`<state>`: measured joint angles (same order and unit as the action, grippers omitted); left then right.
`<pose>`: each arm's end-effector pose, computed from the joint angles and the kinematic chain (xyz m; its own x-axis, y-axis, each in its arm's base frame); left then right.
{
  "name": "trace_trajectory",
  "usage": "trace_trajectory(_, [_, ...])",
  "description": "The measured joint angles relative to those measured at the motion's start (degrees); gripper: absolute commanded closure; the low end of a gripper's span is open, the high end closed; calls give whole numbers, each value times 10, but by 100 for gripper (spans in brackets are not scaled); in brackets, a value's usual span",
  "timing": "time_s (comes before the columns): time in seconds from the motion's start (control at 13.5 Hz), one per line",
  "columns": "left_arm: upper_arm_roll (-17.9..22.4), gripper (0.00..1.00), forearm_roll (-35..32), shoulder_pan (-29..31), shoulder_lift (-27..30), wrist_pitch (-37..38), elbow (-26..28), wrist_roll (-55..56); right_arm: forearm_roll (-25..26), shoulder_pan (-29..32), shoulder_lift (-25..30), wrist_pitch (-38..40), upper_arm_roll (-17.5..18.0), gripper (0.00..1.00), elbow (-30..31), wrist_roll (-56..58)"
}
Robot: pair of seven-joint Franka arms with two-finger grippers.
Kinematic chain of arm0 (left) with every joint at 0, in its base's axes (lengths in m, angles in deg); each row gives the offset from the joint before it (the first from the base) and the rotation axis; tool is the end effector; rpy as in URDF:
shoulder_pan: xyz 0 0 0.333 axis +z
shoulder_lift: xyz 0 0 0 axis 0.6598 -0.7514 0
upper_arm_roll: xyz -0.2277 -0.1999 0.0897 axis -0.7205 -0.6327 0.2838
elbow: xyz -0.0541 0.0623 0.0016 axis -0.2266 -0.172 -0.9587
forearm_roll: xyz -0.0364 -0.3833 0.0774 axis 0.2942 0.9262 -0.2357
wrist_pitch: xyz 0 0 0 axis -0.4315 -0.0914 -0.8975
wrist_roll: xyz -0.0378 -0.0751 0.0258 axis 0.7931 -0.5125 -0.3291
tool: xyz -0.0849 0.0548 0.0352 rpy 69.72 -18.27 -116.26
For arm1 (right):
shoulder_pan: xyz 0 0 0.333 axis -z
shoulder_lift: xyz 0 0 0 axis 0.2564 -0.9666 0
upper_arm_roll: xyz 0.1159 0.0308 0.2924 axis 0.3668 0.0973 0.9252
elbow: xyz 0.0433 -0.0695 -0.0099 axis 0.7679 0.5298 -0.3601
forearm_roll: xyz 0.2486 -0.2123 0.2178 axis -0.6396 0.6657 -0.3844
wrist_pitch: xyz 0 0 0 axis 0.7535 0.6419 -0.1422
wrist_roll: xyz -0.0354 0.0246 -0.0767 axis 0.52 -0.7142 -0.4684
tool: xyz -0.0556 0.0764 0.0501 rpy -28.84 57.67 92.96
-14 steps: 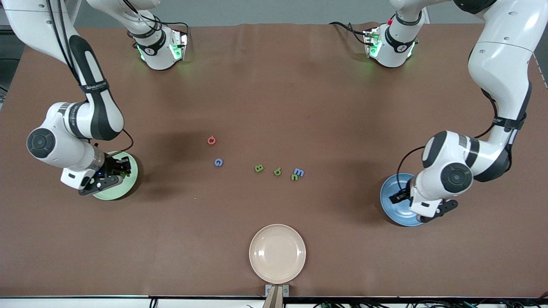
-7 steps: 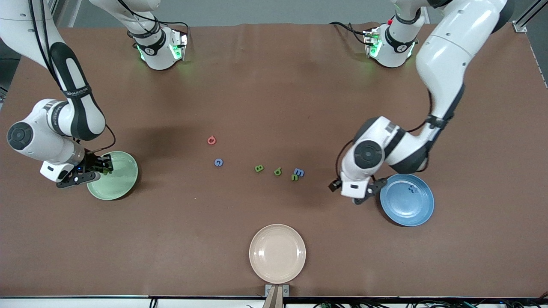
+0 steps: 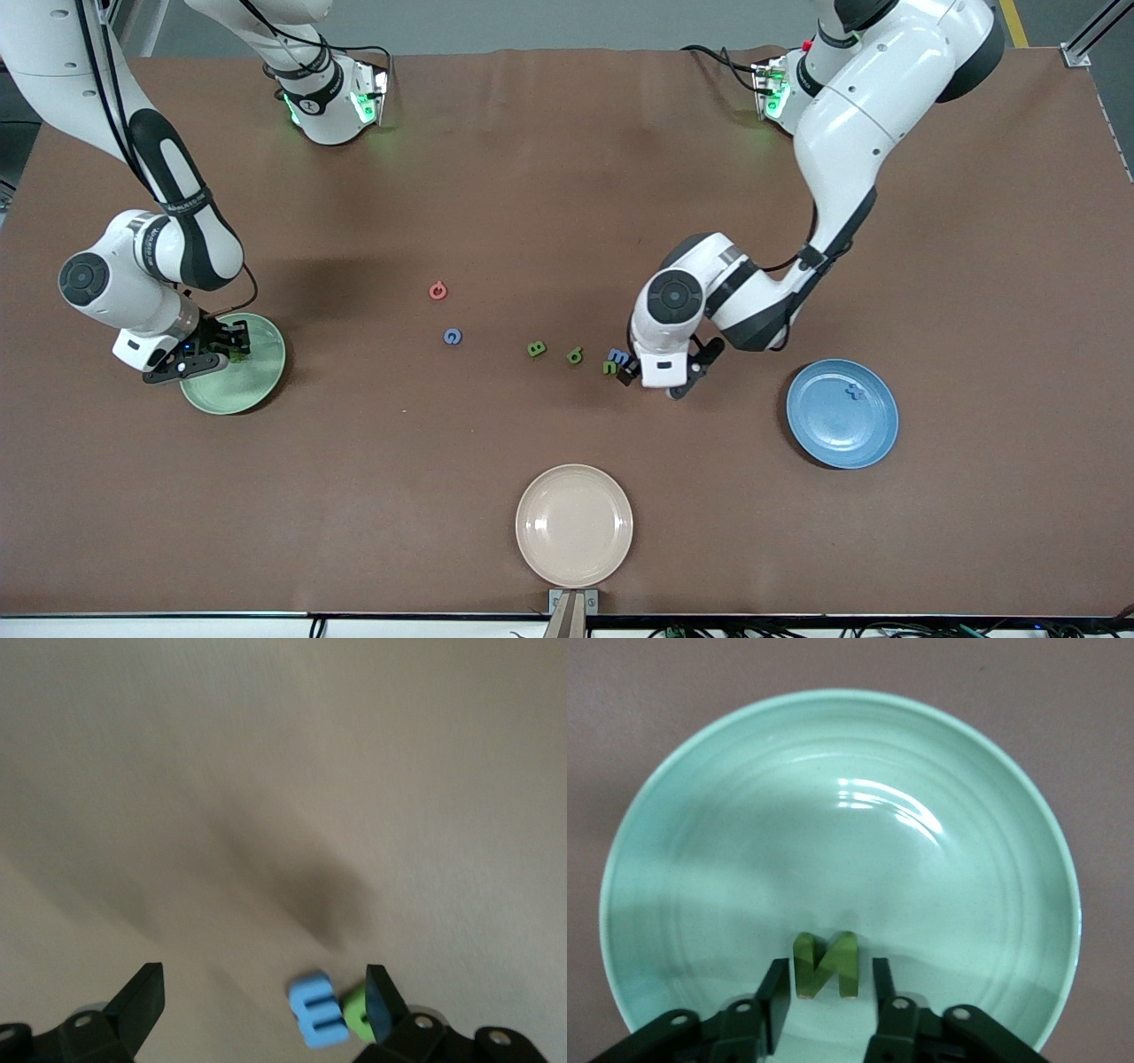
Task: Sort upper and lower case letters into plates
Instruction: 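Grasp the blue e with the left gripper while the right gripper reaches the letters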
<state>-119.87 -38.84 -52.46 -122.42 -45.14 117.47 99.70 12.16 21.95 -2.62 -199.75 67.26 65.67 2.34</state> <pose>0.5668 -0.4124 0.1978 0.6576 0.7519 -0.0457 0.7505 -0.6592 -0.0468 0.5533 -0.1133 0.1920 0.9619 0.2733 -0.0090 0.2734 -0.9618 0.0114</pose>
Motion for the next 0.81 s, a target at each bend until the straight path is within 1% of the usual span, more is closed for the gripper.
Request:
trace_trajectory(0.15, [8, 3, 0, -13, -10, -1, -9, 18, 0, -7, 16, 45, 6, 6, -18, -16])
trace_trajectory(0.3, [15, 8, 0, -16, -13, -1, -12, 22, 0, -38, 41, 136, 12, 3, -51, -86])
trace_trajectory(0.37, [17, 12, 0, -16, -13, -1, -12, 29, -1, -68, 54, 168, 14, 1, -63, -146])
trace_trajectory(0.52, [20, 18, 0, -16, -13, -1, -13, 48, -1, -155, 72, 191, 18, 1, -71, -306])
trace_trajectory(0.66, [21, 23, 0, -17, -14, -1, -13, 65, -2, -250, 71, 188, 19, 1, -71, -479])
trace_trajectory(0.81, [21, 25, 0, -17, -17, -1, -13, 76, -3, -330, 65, 170, 20, 1, -71, -649])
